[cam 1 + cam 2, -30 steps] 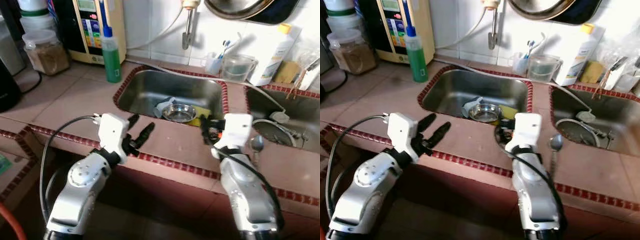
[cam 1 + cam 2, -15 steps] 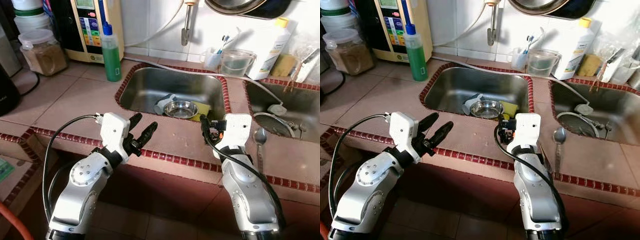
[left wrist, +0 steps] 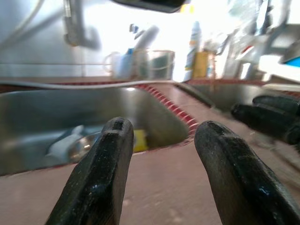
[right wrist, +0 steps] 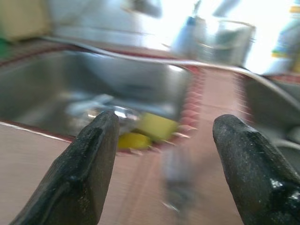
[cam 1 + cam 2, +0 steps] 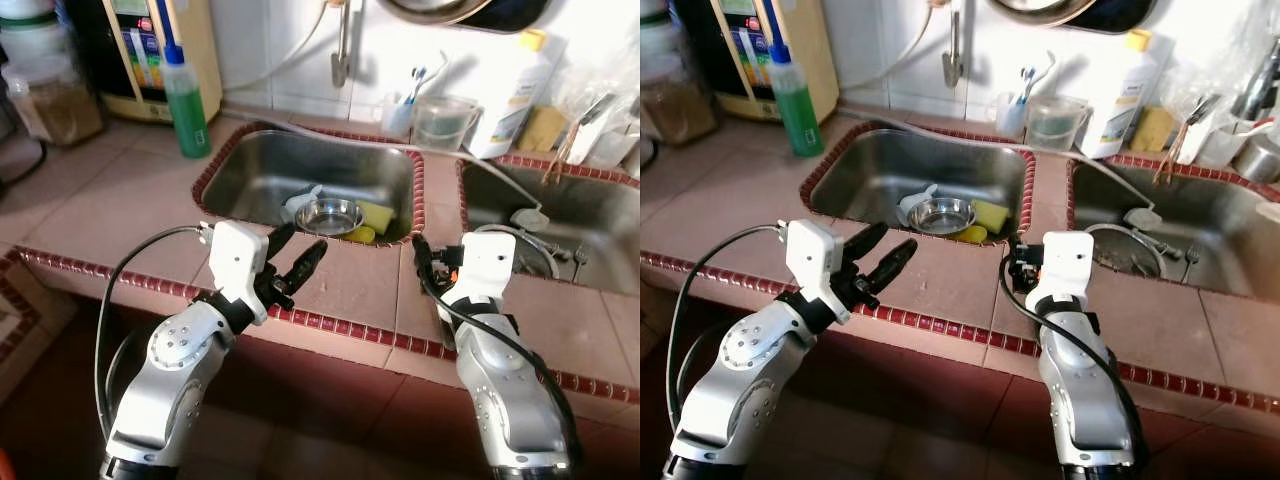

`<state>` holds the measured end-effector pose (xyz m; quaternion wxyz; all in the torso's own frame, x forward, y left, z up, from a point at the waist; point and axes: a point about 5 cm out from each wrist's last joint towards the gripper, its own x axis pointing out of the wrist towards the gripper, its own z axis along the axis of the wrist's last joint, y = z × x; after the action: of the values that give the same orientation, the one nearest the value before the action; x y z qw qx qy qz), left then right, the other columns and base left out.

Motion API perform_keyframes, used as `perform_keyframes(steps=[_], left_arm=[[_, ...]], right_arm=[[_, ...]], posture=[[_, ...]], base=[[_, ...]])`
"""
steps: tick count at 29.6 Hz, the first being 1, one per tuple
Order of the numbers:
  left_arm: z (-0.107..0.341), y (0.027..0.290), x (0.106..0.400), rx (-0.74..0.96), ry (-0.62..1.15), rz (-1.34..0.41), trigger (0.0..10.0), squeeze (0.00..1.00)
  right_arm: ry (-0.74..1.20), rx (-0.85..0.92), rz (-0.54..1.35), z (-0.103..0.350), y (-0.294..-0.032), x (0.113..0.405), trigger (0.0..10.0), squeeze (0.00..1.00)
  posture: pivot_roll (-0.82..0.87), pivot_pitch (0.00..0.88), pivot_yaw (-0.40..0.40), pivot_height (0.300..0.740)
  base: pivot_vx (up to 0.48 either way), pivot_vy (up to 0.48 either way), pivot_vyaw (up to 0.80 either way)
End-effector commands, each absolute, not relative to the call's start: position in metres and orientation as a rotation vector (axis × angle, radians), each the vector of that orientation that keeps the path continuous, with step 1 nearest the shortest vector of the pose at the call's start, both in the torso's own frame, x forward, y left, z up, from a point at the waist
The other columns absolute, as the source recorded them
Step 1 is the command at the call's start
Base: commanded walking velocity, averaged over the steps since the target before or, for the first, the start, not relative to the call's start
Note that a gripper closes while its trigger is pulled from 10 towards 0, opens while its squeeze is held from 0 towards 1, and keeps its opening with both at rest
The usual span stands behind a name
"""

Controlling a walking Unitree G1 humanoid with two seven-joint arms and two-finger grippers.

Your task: Kitchen organization

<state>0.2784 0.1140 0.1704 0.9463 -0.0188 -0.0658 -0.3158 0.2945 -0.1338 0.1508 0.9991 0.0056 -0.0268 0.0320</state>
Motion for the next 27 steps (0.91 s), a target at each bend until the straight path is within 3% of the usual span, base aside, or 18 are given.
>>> perform_keyframes(steps=[1,5,24,27], left_arm=[[0.1720,0.1123,0.2795,-0.046,-0.137,-0.644,10.0,0.00],[0.1718,0.1119,0.2792,-0.046,-0.139,-0.644,10.0,0.00],[0.1692,0.1119,0.2822,-0.092,-0.108,-0.634,10.0,0.00],[0.1696,0.1110,0.2819,-0.084,-0.116,-0.636,10.0,0.00]], right_arm=[[-0.083,0.000,0.063,0.1562,-0.1375,0.2930,10.0,0.00],[-0.055,-0.005,0.057,0.1537,-0.1378,0.2936,10.0,0.00],[-0.039,-0.006,0.062,0.1517,-0.1382,0.2924,10.0,0.00],[-0.051,-0.010,0.063,0.1531,-0.1391,0.2921,10.0,0.00]], posture=[[-0.09,0.044,-0.028,0.703],[-0.09,0.042,-0.031,0.703],[-0.10,0.029,-0.042,0.703],[-0.10,0.028,-0.044,0.703]], base=[[0.000,0.000,0.00],[0.000,0.000,-0.12],[0.000,0.000,-0.76],[0.000,0.000,0.00]])
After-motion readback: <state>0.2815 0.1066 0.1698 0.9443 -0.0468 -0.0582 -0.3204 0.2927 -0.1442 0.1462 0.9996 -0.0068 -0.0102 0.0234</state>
